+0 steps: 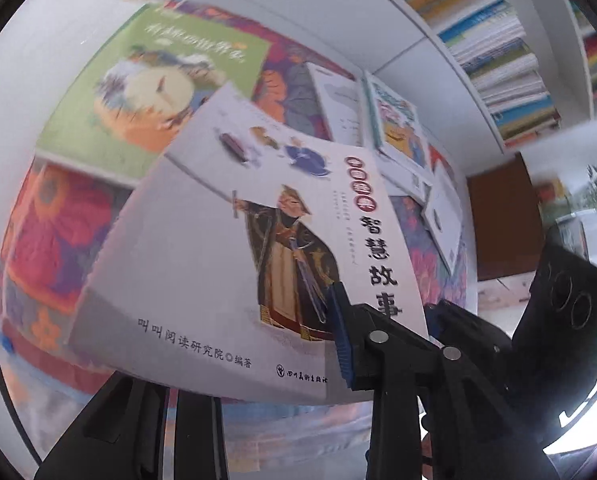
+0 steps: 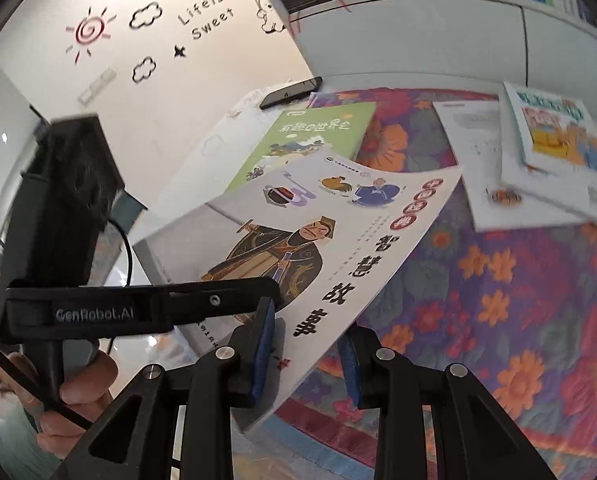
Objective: Organize books
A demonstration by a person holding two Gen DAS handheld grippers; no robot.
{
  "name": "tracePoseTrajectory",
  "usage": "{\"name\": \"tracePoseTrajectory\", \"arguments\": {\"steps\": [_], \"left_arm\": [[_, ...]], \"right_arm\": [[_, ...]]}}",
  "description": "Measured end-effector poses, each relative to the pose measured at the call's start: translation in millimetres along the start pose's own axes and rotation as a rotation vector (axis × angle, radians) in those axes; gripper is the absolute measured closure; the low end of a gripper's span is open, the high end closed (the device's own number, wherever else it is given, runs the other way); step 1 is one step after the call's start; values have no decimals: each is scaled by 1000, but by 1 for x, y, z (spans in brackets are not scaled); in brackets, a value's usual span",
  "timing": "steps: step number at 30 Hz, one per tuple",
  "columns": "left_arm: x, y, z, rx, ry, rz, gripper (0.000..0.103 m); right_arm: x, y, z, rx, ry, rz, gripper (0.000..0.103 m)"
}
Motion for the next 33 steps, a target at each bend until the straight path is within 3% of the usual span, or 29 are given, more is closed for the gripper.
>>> {"name": "tracePoseTrajectory", "arguments": {"steps": [6, 10, 15, 22, 27, 33], "left_arm": [[-34, 18, -29, 140, 42, 44, 74], [-63, 15, -63, 196, 106, 19, 75], [-75, -11, -106, 179, 147, 19, 75], [-58, -60, -138, 129, 119, 8, 74], [-35, -88, -126, 72, 28, 42, 69], [-34, -124, -111, 5, -28, 39, 67]], "right_arm": [[-18, -10, -33, 4, 68, 9, 73], [-21, -28, -68, -4, 140, -27, 73], [4, -50, -114, -33, 174, -20, 73], [61, -57, -141, -16, 107, -34, 73], [99, -37, -125, 129, -8, -82, 73], [121, -16, -111, 225, -69, -79, 73]]}}
Point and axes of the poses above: each gripper's, at about its wrist camera, not at the fingertips, and x roughly the way its jaws point, y to its right, z to its underside, the point moved 8 cm from there along x, roughly the way its jaws point, and after that the axes turned 12 degrees about z, right-handed, at the moved point
